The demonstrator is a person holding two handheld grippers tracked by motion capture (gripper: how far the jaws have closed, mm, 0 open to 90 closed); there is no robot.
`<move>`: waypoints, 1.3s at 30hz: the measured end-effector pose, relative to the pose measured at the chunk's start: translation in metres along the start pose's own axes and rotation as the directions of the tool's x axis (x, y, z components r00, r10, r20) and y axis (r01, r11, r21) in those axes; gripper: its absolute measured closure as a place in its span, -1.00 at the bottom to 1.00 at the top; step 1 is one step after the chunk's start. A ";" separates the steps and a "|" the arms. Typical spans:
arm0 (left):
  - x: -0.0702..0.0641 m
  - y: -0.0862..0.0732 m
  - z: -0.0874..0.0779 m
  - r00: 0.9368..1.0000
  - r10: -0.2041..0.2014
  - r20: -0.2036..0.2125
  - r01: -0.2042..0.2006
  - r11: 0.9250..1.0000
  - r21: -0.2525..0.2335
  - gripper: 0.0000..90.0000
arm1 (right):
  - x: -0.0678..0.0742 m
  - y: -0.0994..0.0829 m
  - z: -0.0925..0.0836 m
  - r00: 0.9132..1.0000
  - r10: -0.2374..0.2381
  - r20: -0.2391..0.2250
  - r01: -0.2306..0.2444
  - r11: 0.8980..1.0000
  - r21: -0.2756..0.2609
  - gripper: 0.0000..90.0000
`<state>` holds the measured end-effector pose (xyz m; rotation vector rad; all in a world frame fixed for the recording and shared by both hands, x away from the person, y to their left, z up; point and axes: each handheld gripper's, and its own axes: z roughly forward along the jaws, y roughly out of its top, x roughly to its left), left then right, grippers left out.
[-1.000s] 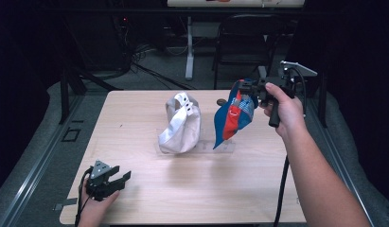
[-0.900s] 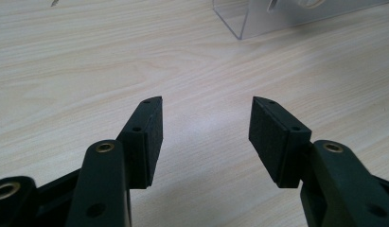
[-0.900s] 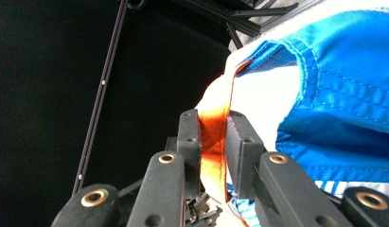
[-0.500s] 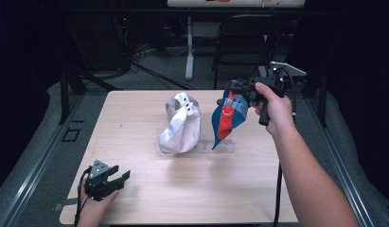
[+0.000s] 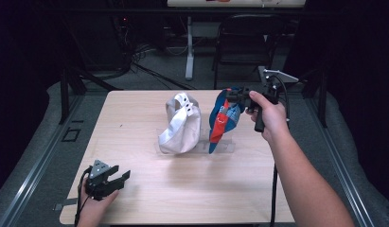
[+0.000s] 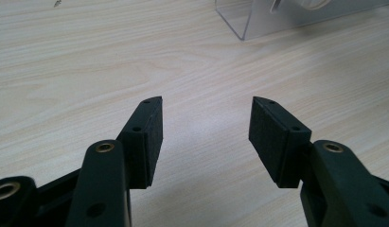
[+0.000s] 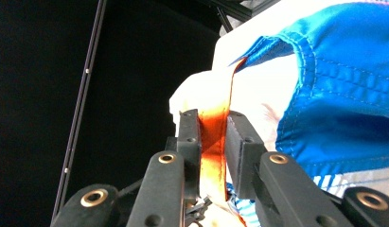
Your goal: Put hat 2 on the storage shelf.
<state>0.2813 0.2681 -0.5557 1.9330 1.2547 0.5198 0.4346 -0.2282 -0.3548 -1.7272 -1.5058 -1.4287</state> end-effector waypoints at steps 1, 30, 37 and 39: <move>-0.001 0.000 0.001 1.000 -0.002 -0.001 0.002 1.000 -0.008 0.03 | -0.001 -0.001 0.001 1.000 0.009 0.002 -0.009 1.000 -0.006 0.72; -0.004 0.004 0.006 1.000 0.010 0.013 -0.010 1.000 -0.006 0.03 | -0.038 -0.018 -0.010 0.996 0.026 0.087 -0.024 0.999 -0.025 0.70; -0.006 0.008 0.011 0.999 0.018 0.026 -0.018 1.000 -0.013 0.03 | -0.051 -0.025 -0.016 0.993 0.030 0.112 -0.028 0.999 -0.022 0.69; -0.007 0.009 0.013 0.999 0.020 0.029 -0.019 1.000 -0.012 0.03 | -0.055 -0.027 -0.018 0.992 0.038 0.121 -0.035 0.999 -0.026 0.68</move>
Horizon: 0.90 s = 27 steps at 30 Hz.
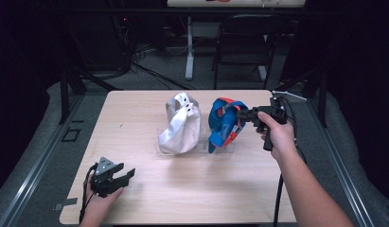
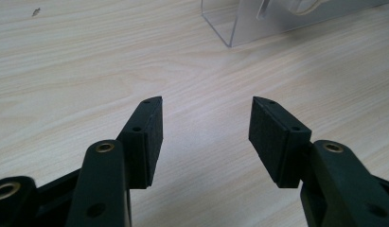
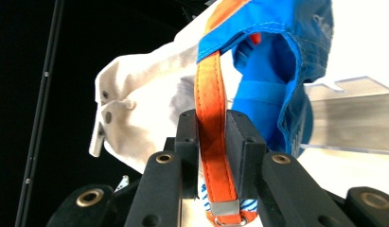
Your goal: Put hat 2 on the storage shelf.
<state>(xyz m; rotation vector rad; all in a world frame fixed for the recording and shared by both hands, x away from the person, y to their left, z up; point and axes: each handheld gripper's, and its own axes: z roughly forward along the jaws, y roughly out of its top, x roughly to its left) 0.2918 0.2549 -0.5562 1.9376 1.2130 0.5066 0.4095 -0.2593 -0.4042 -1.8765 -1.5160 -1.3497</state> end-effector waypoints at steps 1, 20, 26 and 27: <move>0.000 0.000 0.000 1.000 0.004 -0.002 -0.004 1.000 0.002 0.03 | -0.002 -0.001 0.000 1.000 0.001 0.000 -0.001 1.000 -0.006 0.68; -0.003 0.004 0.007 1.000 0.014 0.013 -0.014 1.000 0.004 0.01 | -0.001 -0.010 -0.009 0.995 -0.077 0.061 0.078 0.997 -0.015 0.33; -0.002 0.004 0.007 1.000 0.012 0.017 -0.012 1.000 0.004 0.01 | 0.002 -0.020 -0.015 0.985 -0.140 0.097 0.149 0.985 -0.085 0.18; -0.002 0.004 0.007 1.000 0.012 0.017 -0.012 1.000 0.004 0.01 | 0.002 -0.022 -0.016 0.985 -0.145 0.091 0.153 0.984 -0.095 0.16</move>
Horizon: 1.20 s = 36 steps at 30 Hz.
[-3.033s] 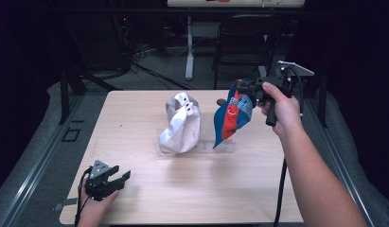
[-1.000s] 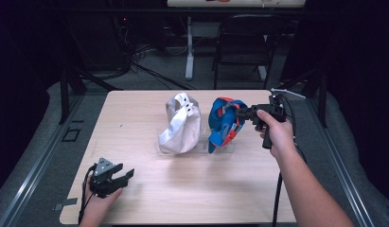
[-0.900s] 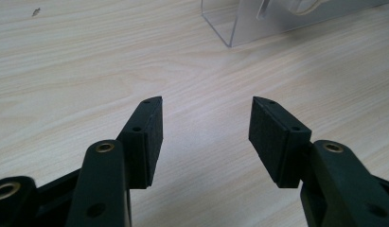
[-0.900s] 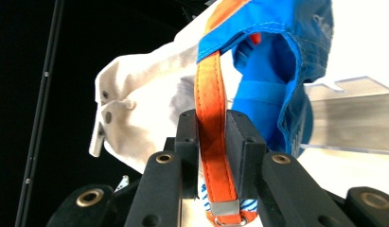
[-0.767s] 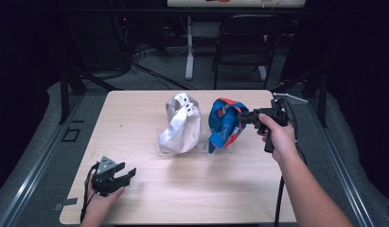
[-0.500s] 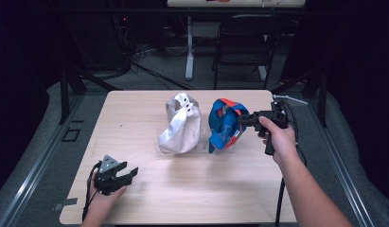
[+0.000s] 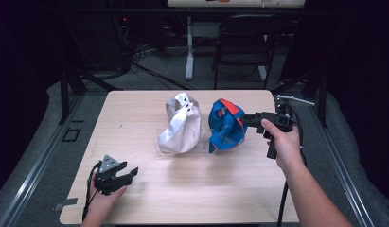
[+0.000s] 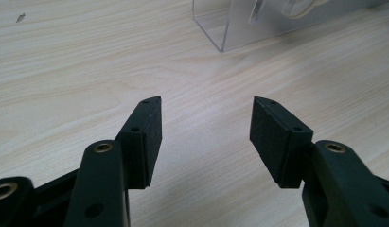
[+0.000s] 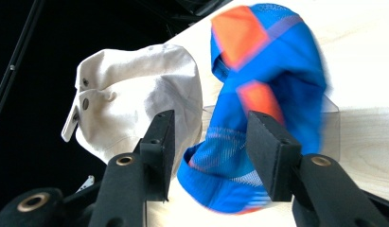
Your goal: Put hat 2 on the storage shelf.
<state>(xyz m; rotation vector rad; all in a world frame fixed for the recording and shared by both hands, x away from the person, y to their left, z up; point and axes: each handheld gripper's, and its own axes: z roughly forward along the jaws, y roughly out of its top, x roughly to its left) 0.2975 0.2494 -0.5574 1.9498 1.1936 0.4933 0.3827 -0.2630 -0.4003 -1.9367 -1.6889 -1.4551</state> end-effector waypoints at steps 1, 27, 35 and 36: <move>0.000 0.000 0.000 1.000 -0.002 -0.002 0.002 1.000 0.000 0.01 | -0.001 -0.002 -0.002 1.000 -0.003 -0.007 0.003 1.000 -0.005 0.14; 0.000 -0.001 0.001 1.000 -0.005 -0.004 0.005 1.000 0.008 0.01 | -0.040 -0.083 -0.028 0.993 -0.087 -0.081 0.085 0.996 -0.024 0.05; 0.000 -0.001 0.001 1.000 -0.003 -0.007 0.003 1.000 0.016 0.01 | -0.047 -0.118 -0.018 0.980 -0.196 -0.039 0.195 0.981 -0.015 0.05; 0.000 -0.001 0.001 1.000 -0.004 -0.005 0.004 1.000 0.013 0.01 | -0.049 -0.122 -0.016 0.979 -0.204 -0.024 0.203 0.979 -0.022 0.05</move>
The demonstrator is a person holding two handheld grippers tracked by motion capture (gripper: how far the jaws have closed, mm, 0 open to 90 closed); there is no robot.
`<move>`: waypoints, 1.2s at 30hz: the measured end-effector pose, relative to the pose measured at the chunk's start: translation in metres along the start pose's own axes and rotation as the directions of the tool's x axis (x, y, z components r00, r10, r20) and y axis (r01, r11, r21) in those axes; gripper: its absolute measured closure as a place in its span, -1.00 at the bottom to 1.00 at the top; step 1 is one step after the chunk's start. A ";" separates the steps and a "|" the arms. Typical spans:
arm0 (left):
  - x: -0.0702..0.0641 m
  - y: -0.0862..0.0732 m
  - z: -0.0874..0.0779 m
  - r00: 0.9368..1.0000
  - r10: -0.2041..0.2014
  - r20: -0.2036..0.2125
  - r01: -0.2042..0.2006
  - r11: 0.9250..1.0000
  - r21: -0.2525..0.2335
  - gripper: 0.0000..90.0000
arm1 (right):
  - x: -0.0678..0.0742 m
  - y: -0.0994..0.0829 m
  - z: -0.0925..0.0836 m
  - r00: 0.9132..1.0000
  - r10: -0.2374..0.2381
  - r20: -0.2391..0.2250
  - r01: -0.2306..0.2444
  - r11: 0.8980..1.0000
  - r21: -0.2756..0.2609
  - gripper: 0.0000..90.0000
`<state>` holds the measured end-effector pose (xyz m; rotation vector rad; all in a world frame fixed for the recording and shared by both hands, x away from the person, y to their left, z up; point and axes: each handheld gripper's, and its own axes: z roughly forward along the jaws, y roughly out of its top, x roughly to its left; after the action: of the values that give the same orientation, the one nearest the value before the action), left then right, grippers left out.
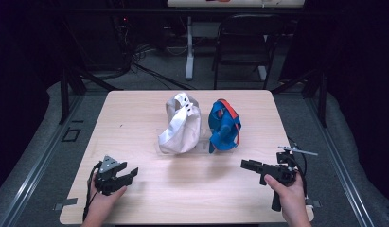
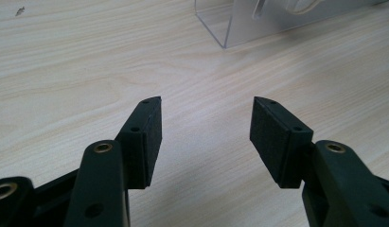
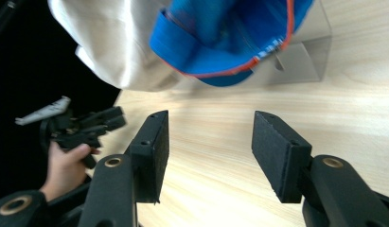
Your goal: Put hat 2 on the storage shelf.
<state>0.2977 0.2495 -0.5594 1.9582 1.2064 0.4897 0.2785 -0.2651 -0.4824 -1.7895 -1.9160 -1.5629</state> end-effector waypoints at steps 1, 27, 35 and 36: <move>0.000 0.000 0.000 1.000 -0.003 0.000 0.003 1.000 -0.001 0.01 | -0.001 -0.004 0.002 1.000 -0.011 0.016 0.012 1.000 -0.006 0.06; -0.001 -0.001 0.003 1.000 0.003 0.008 -0.003 1.000 0.005 0.01 | -0.023 -0.052 0.042 0.993 -0.094 0.065 0.094 0.996 0.002 0.05; -0.002 -0.001 0.005 1.000 0.009 0.007 -0.009 1.000 0.004 0.02 | -0.019 -0.058 0.051 0.990 -0.123 0.061 0.122 0.992 0.028 0.05; -0.002 -0.001 0.005 1.000 0.009 0.008 -0.009 1.000 0.005 0.02 | -0.020 -0.058 0.052 0.990 -0.127 0.064 0.126 0.992 0.022 0.05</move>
<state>0.2993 0.2459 -0.5632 1.9684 1.1955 0.4839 0.2672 -0.2306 -0.5538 -1.7648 -2.1049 -1.5377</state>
